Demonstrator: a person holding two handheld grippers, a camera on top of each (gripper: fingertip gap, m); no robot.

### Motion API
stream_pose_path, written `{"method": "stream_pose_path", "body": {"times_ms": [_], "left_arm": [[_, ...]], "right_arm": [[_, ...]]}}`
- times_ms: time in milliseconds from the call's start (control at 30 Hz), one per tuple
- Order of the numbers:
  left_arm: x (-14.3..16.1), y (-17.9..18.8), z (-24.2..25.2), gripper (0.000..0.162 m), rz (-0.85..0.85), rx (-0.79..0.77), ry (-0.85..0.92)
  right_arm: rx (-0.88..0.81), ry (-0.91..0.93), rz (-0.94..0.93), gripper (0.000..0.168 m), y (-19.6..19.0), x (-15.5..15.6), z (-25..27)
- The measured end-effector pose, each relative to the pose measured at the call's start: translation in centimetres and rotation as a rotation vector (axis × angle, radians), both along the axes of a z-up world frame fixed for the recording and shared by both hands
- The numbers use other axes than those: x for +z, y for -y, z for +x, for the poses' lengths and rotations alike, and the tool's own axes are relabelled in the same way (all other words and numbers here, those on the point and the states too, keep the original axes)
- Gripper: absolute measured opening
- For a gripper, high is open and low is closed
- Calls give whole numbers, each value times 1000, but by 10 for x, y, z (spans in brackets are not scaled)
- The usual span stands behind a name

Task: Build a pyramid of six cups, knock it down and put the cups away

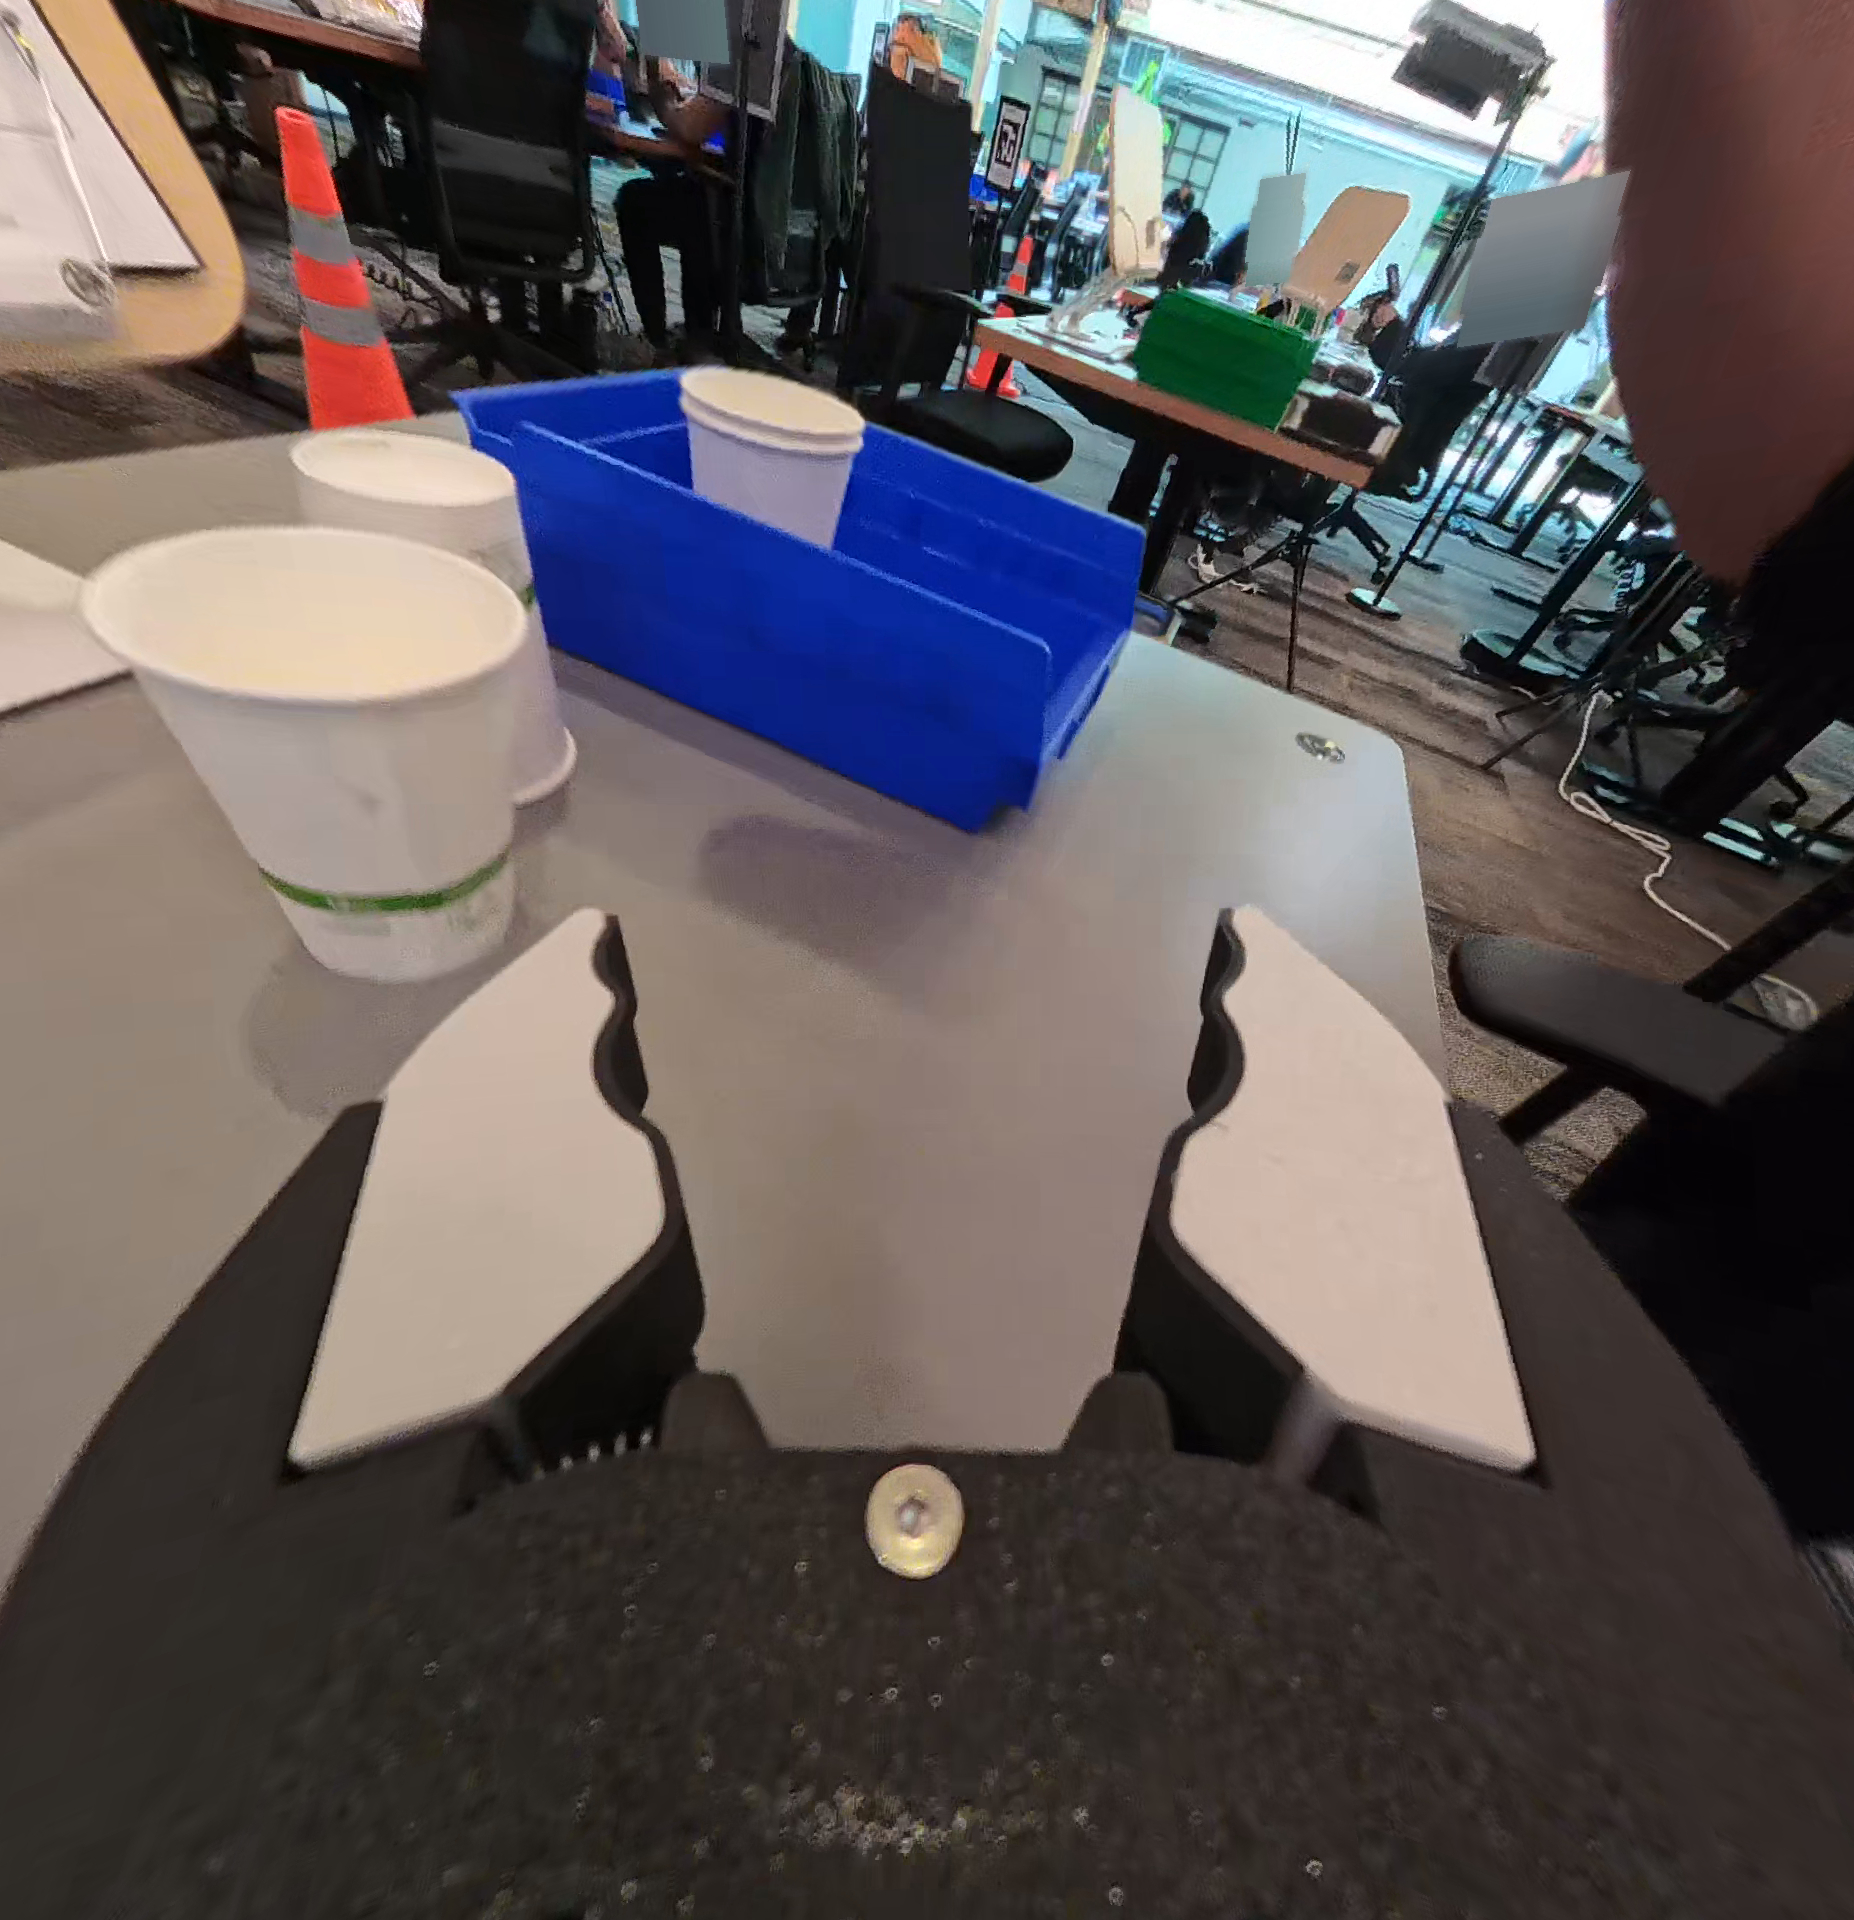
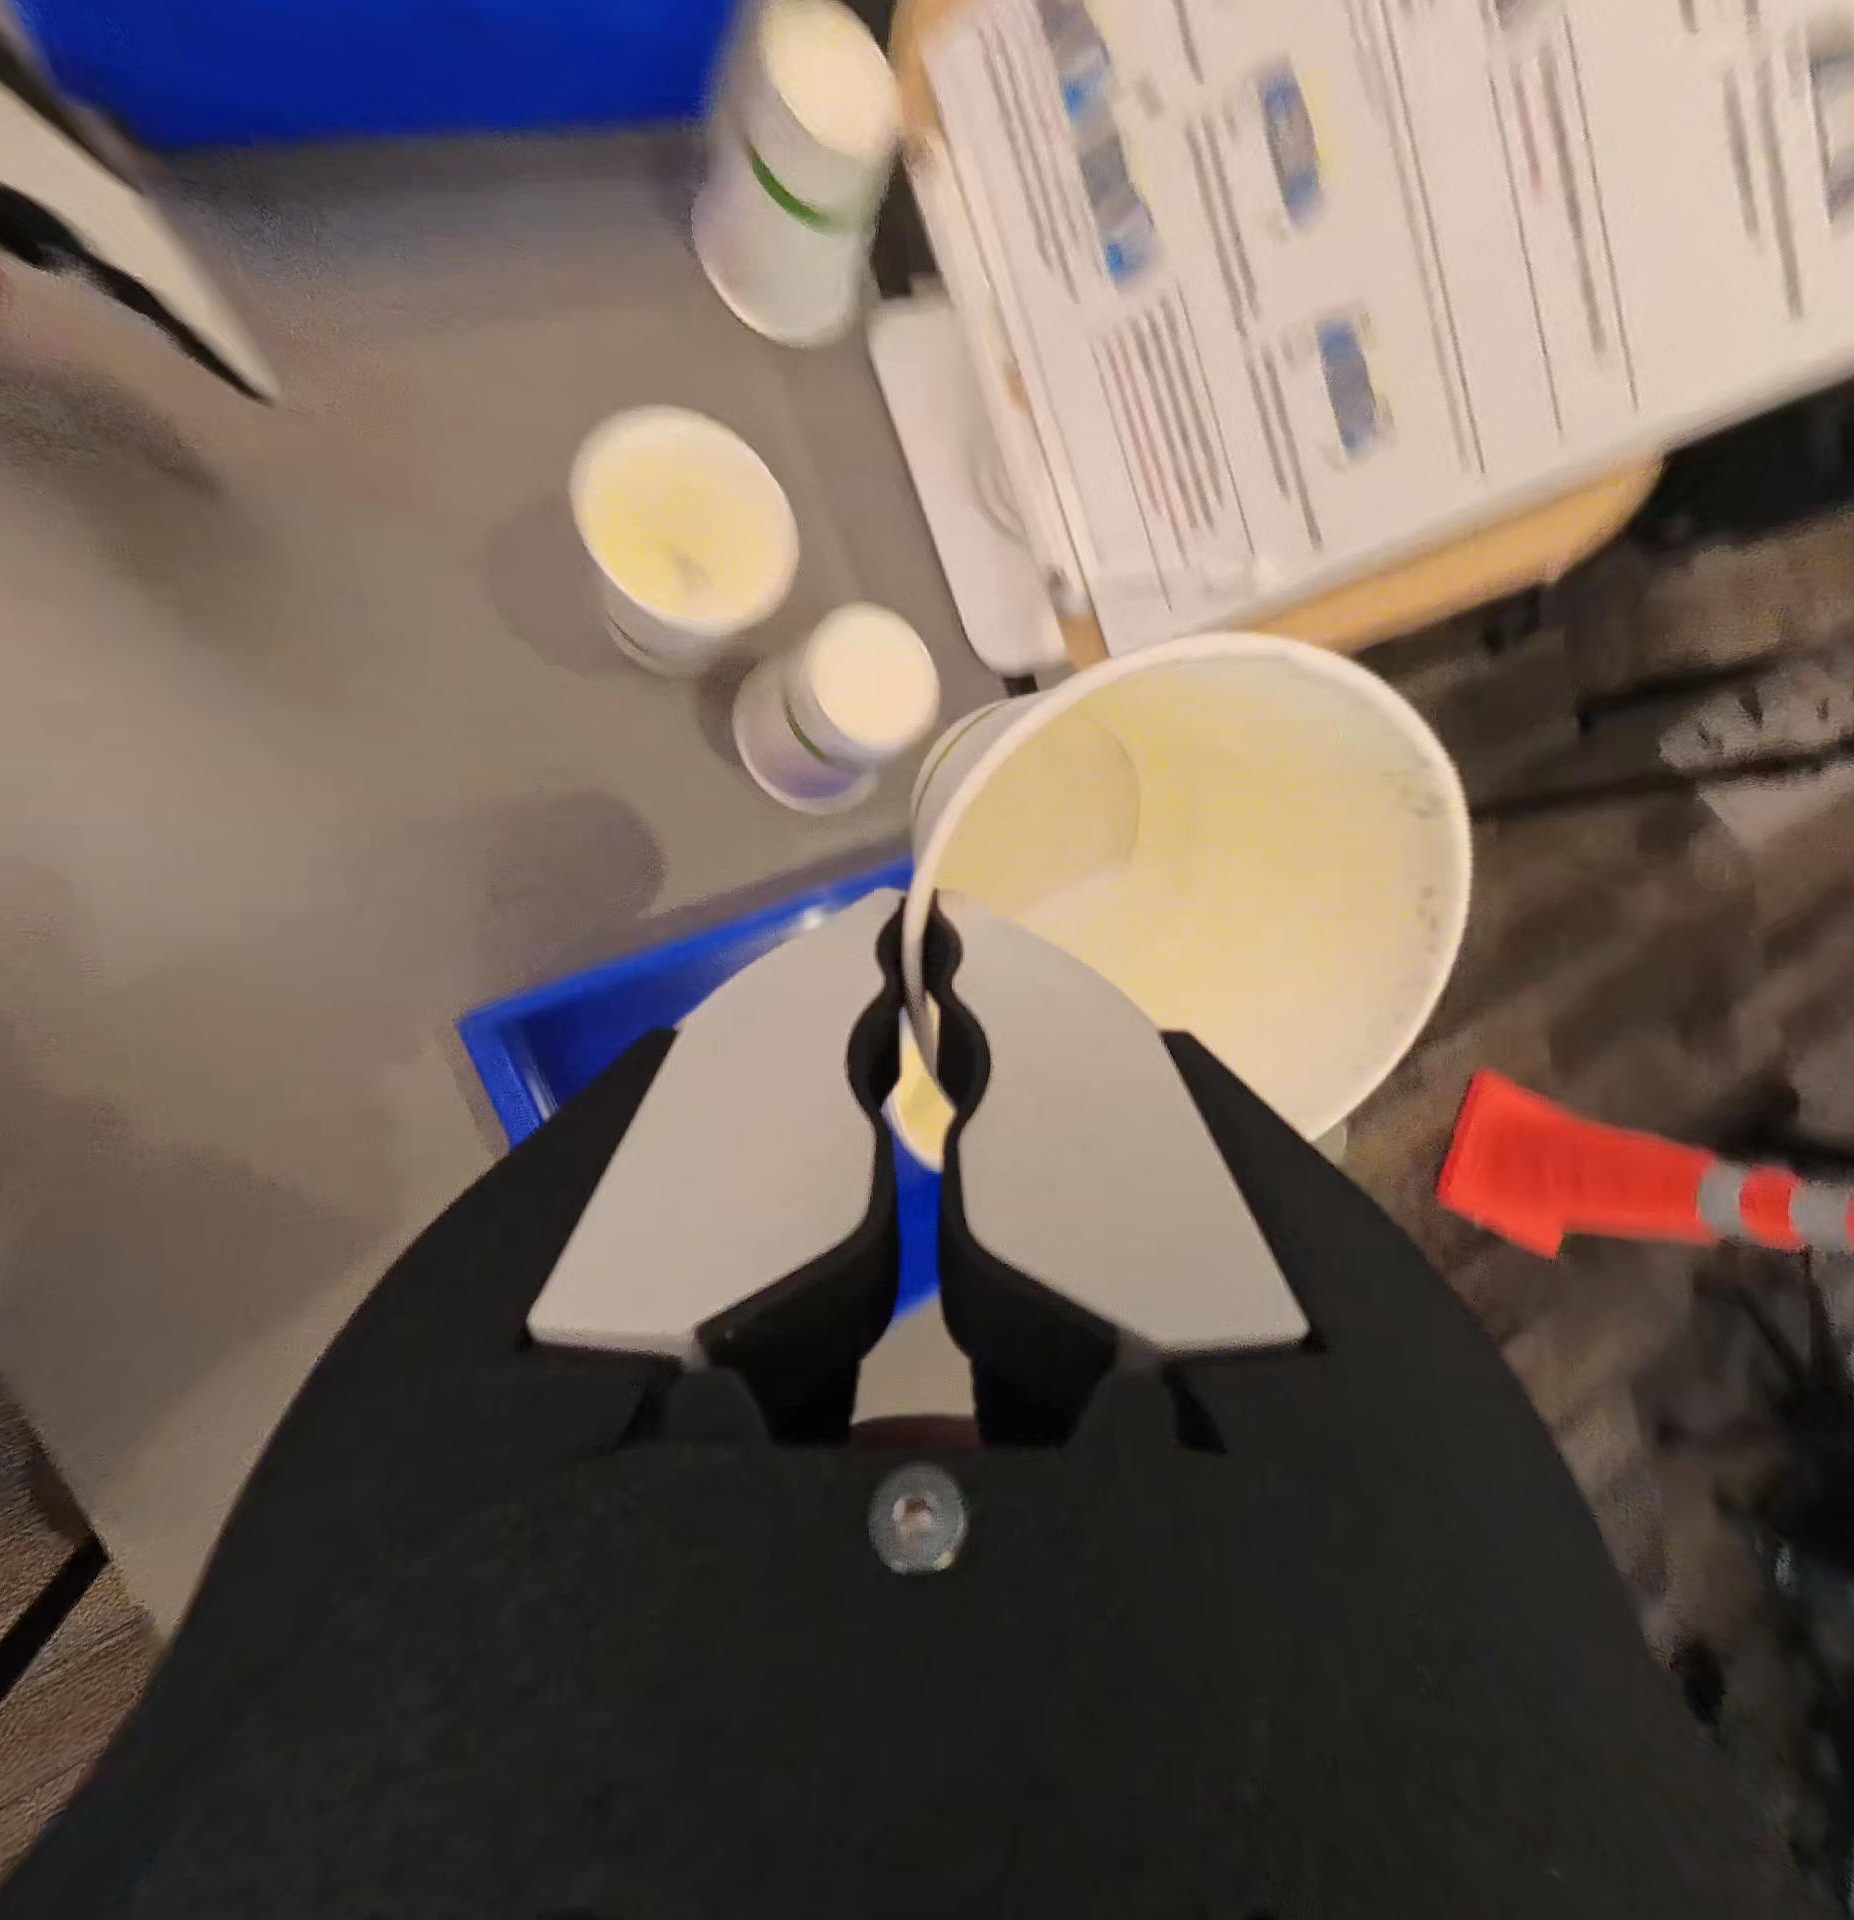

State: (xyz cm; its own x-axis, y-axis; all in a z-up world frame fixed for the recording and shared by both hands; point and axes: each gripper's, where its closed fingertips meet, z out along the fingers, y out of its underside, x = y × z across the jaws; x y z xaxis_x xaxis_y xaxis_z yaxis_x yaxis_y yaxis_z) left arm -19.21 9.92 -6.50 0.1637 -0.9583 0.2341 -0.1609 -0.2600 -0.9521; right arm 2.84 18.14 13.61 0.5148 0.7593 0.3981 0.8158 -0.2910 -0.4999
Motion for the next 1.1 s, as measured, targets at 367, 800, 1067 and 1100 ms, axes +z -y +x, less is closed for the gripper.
{"method": "stream_pose_path", "body": {"times_ms": [367,800,1067,1100], "left_arm": [[-30,46,1,95,-29,-61,-79],[-49,59,8,93,-32,-113,-141],[-40,43,2,94,-47,-33,-100],[-40,37,0,94,-55,-5,-97]], "right_arm": [[-241,48,-359,1,-25,-147,102],[-248,-18,-430,26,-23,-202,96],[-170,-660,231,54,36,-107,-30],[-161,-747,256,56,50,-115,-51]]}}
